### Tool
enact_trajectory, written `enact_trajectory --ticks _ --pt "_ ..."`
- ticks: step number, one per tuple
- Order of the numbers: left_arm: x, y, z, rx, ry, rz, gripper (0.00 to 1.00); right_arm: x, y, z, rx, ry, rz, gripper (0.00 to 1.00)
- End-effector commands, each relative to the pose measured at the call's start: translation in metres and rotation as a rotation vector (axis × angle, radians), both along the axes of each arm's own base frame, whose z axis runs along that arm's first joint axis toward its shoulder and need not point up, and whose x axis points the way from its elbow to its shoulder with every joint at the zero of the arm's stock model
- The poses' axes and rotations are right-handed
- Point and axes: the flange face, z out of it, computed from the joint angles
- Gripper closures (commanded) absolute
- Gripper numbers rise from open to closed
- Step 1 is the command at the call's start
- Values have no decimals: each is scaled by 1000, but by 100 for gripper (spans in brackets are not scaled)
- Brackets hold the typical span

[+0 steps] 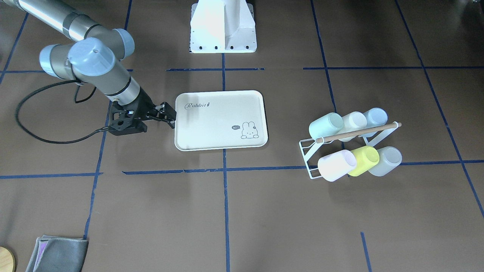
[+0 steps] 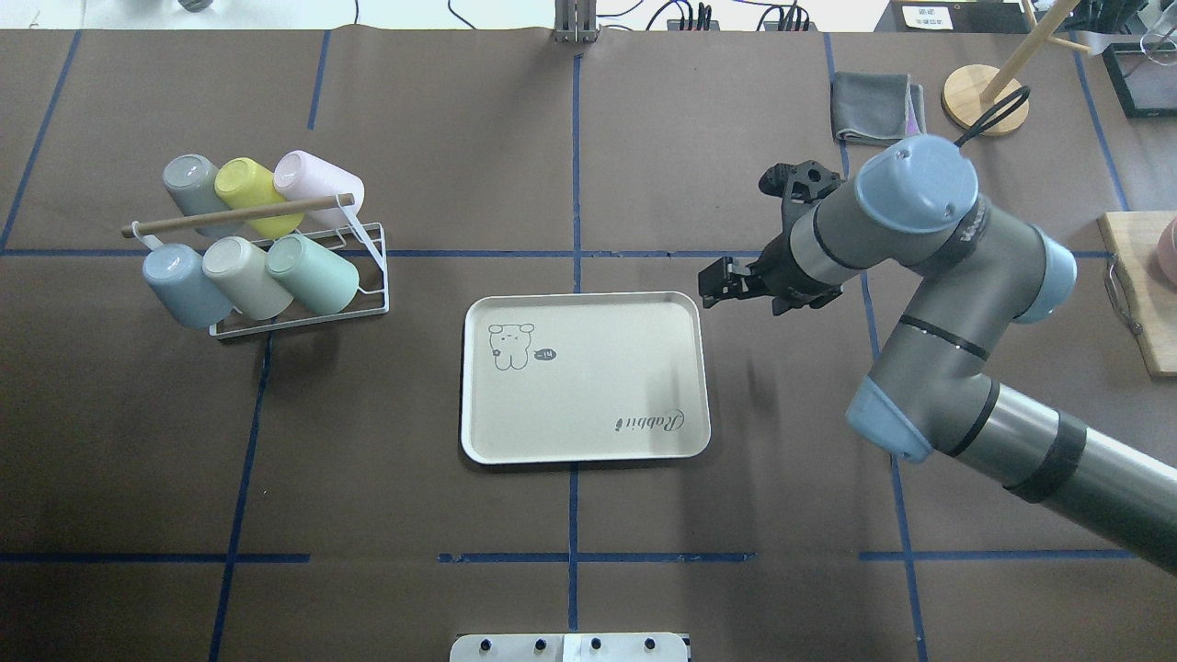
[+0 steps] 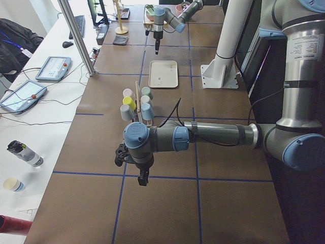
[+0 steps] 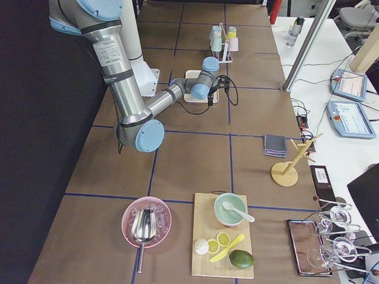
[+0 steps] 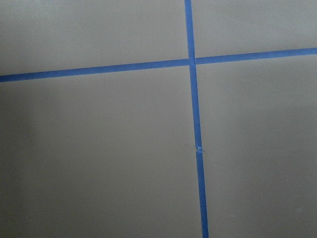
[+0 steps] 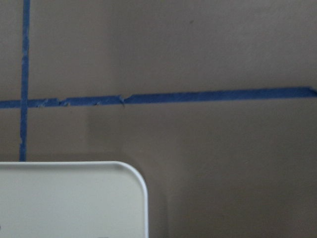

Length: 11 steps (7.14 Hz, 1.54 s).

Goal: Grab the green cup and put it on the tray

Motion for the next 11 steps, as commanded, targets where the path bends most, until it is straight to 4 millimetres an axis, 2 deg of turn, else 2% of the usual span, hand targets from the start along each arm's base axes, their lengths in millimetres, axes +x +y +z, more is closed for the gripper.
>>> enact_trajectory --ticks 1,2,3,4,5,6,7,8,9,10,11 --pt "14 -5 -2 -3 -5 23 0 97 -54 14 49 102 -65 0" --pt "16 -9 -7 17 2 28 0 159 -82 29 98 161 -112 0" --pt "16 -20 -18 95 0 27 0 211 -81 61 159 223 -196 0" --pt "16 -24 -20 167 -3 28 0 269 -72 98 204 264 -243 0" --pt "16 -25 -22 203 -4 28 0 319 -49 138 232 293 -284 0" --pt "16 -25 -23 210 -4 28 0 361 -19 176 238 311 -309 0" --pt "16 -25 -23 211 -4 28 0 398 19 220 183 309 -299 0" --pt "16 -27 -27 220 -4 28 0 437 50 254 137 300 -273 0" --pt "19 -37 -35 226 1 28 0 459 81 283 100 304 -266 0" --pt "19 -45 -45 247 3 30 0 474 93 291 105 303 -239 0" --pt "20 -45 -44 249 3 33 0 480 93 289 129 303 -240 0"
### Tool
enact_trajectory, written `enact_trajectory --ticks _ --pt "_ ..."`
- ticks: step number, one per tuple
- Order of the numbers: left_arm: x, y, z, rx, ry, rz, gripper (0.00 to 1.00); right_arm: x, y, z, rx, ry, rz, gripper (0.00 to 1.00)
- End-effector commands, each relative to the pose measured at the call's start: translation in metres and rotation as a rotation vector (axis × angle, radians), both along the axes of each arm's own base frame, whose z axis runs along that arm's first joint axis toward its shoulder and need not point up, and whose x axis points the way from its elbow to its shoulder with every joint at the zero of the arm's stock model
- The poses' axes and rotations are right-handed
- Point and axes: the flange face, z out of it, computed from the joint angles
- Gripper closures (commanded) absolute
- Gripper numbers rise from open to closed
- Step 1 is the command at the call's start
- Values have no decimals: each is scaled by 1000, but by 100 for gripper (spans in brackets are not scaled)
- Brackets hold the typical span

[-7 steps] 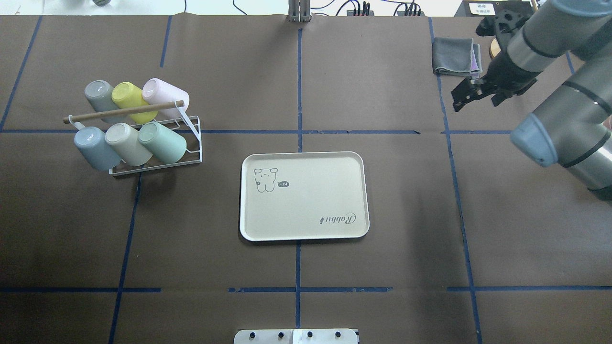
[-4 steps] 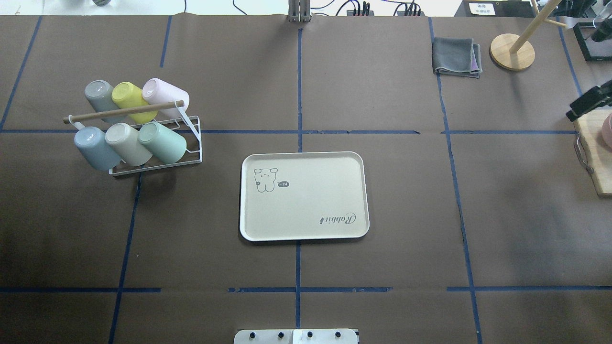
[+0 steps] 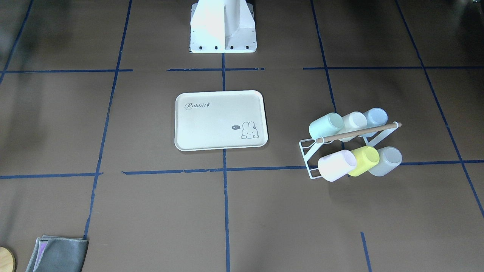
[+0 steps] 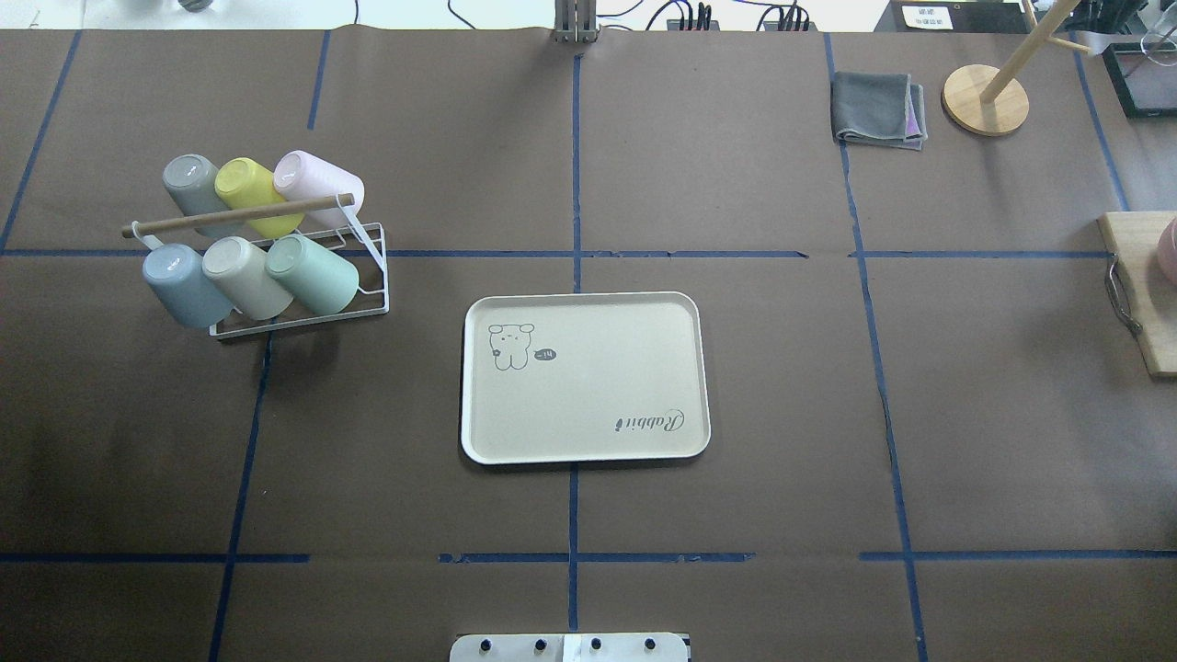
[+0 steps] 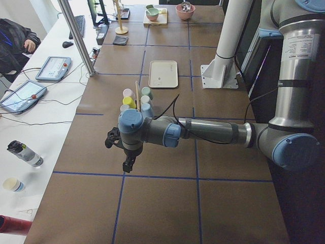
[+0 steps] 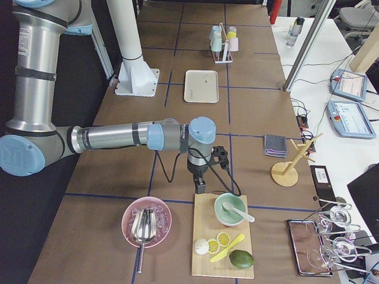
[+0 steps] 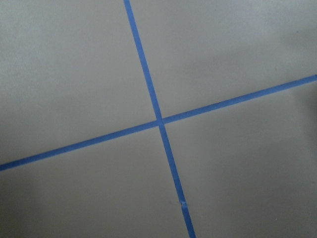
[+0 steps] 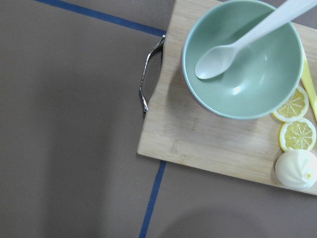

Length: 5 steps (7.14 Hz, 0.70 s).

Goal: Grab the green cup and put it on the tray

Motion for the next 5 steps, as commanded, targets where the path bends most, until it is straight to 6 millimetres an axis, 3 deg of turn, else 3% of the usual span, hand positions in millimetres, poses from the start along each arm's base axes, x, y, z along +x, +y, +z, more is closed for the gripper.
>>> enact_trajectory --ticks 1,3,5 --pt "4 -10 -11 34 -16 11 0 14 8 4 31 -8 -16 0" --pt "6 -16 -35 178 -3 10 0 13 6 0 40 -19 -15 0" --pt "42 -48 -104 454 6 76 0 12 7 0 34 -25 -10 0"
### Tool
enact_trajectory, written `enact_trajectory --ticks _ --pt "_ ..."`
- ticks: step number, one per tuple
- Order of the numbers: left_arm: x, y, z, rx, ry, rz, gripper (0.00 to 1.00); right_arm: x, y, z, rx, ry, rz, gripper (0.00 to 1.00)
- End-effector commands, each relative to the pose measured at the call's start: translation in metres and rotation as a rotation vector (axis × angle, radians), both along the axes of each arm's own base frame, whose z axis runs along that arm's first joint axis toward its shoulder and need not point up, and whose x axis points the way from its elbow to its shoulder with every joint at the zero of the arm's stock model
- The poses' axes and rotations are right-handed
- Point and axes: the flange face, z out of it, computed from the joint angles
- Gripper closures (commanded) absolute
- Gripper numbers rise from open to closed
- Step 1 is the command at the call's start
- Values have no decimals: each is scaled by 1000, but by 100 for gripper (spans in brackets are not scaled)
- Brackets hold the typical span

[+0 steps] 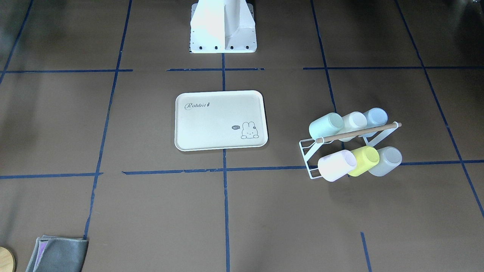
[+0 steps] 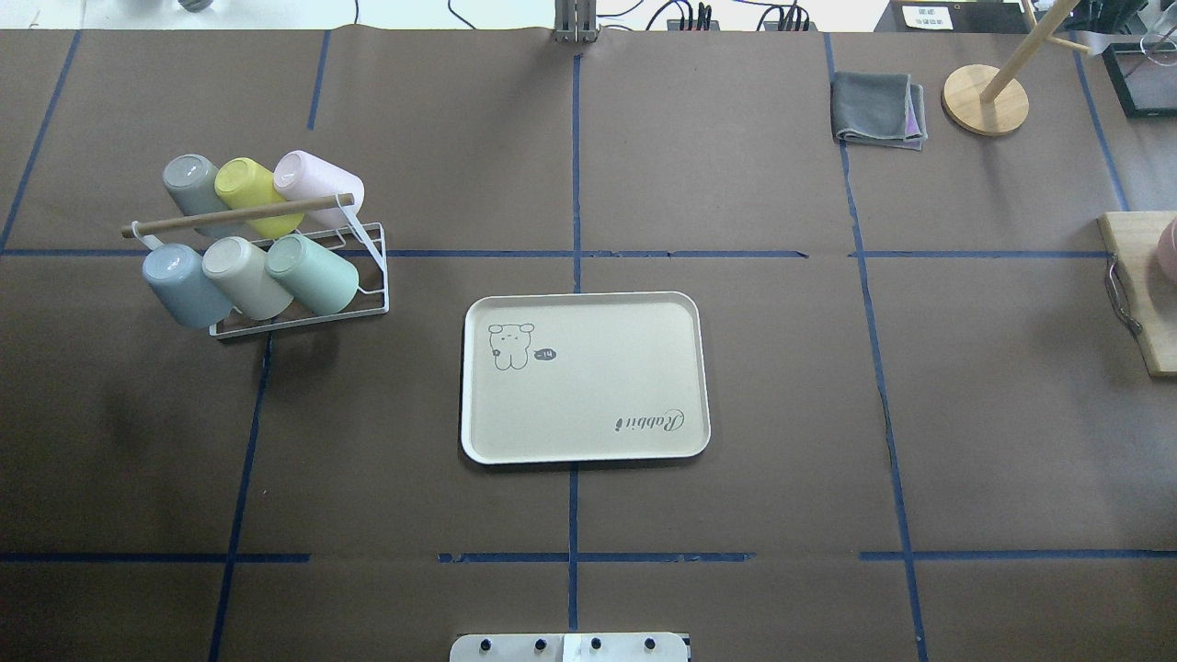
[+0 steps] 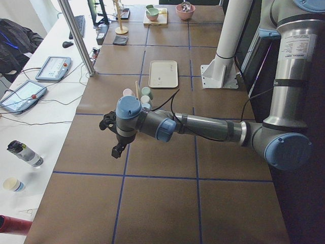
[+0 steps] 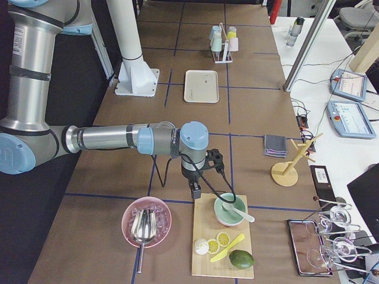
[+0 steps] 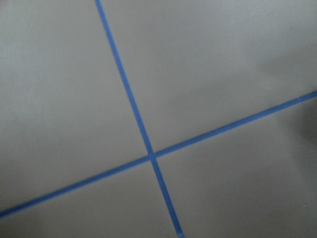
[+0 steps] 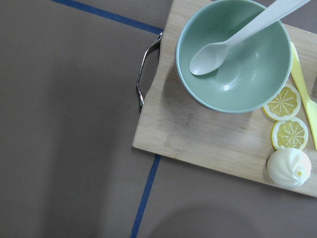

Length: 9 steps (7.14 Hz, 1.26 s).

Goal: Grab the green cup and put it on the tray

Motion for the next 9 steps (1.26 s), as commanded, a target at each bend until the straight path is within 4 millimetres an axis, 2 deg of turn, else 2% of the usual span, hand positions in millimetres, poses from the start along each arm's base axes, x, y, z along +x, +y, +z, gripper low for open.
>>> enact_trajectory --ticks 1,2,3,4,5,7,8,9 --pt "57 -30 -87 238 19 98 0 0 0 -2 -1 -3 7 0" --pt "90 -33 -112 283 30 153 1 0 1 -2 -2 -3 8 0" --pt "124 -35 -145 341 46 206 0 0 1 -1 -5 -3 8 0" --pt "157 -20 -174 385 36 250 0 1 2 -1 -6 -3 11 0" --pt "192 -7 -214 394 -2 282 0 1 2 -1 -6 -1 11 0" --pt "280 47 -291 409 -169 376 0 1 2 1 -9 2 11 0" --pt "312 59 -323 426 -262 391 0 1 4 2 -12 0 13 0" --pt "338 72 -330 463 -332 436 0 2 5 4 -15 2 13 0"
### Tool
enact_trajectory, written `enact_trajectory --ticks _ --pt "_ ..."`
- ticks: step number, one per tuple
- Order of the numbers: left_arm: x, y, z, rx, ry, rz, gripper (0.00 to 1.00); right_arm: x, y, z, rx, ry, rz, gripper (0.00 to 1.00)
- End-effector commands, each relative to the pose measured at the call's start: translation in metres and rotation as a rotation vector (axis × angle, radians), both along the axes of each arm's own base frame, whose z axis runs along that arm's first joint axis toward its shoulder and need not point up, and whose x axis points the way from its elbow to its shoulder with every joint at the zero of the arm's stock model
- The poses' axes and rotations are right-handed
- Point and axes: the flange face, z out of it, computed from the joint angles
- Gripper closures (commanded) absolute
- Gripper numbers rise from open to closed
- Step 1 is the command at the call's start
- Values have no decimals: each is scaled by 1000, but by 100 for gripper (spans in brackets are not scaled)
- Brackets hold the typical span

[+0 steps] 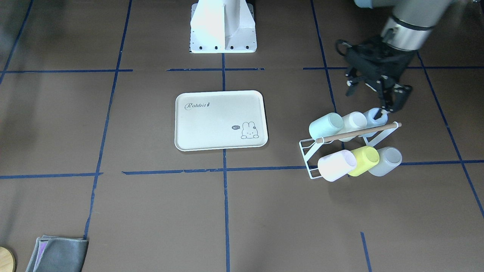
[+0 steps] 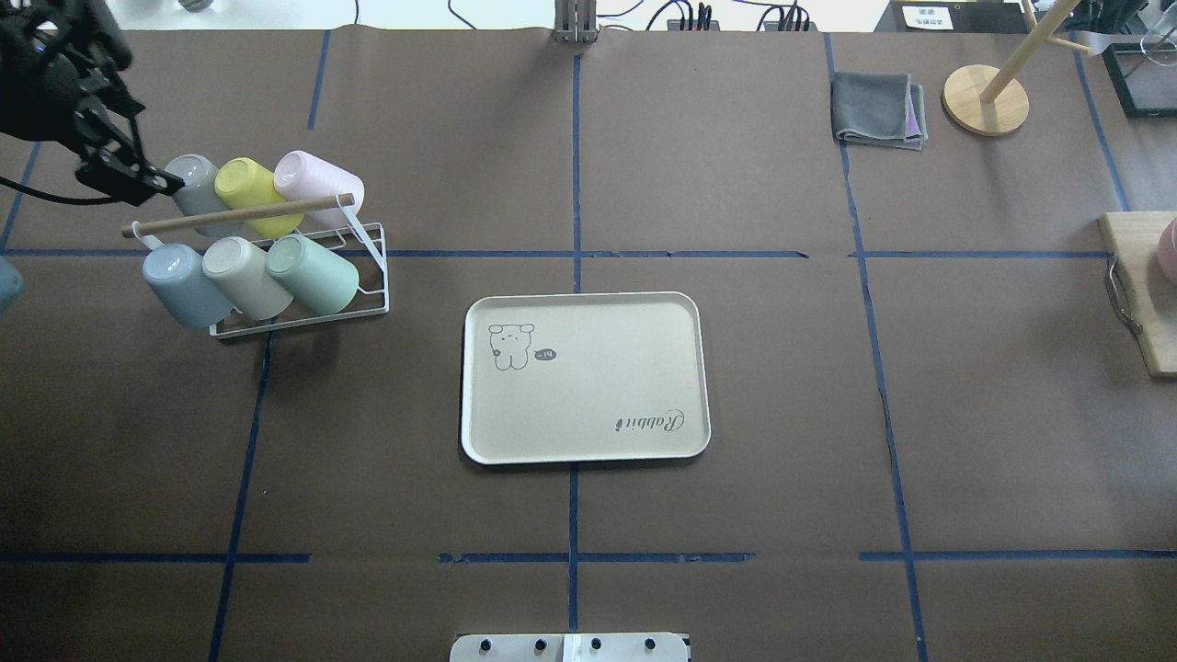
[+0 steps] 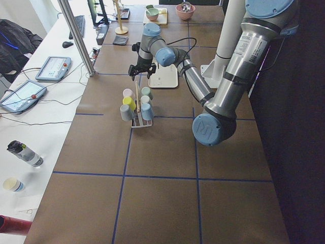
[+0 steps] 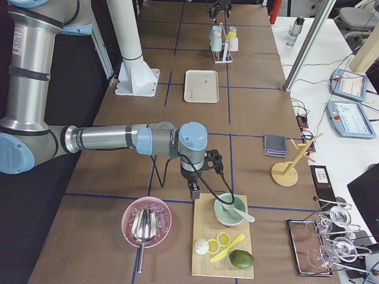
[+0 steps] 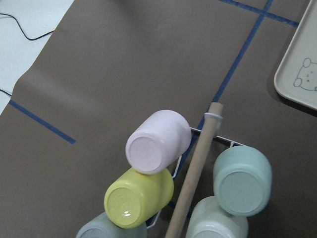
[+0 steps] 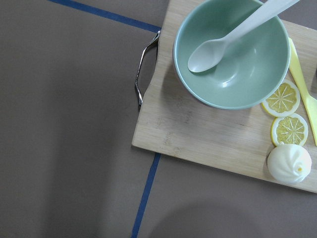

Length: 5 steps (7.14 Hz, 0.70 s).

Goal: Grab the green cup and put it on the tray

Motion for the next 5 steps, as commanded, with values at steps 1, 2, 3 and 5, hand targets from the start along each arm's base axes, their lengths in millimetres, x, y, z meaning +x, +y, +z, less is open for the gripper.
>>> enact_trajectory --ticks 1,2,3,5 --pt "44 22 -19 157 -217 102 0 0 1 3 -7 3 1 0" --pt "48 22 -18 304 -364 195 0 0 3 5 -13 3 1 0" --pt "66 33 -14 409 -521 251 0 0 3 6 -16 1 1 0" --pt "88 49 -16 532 -822 398 0 0 6 9 -25 1 1 0"
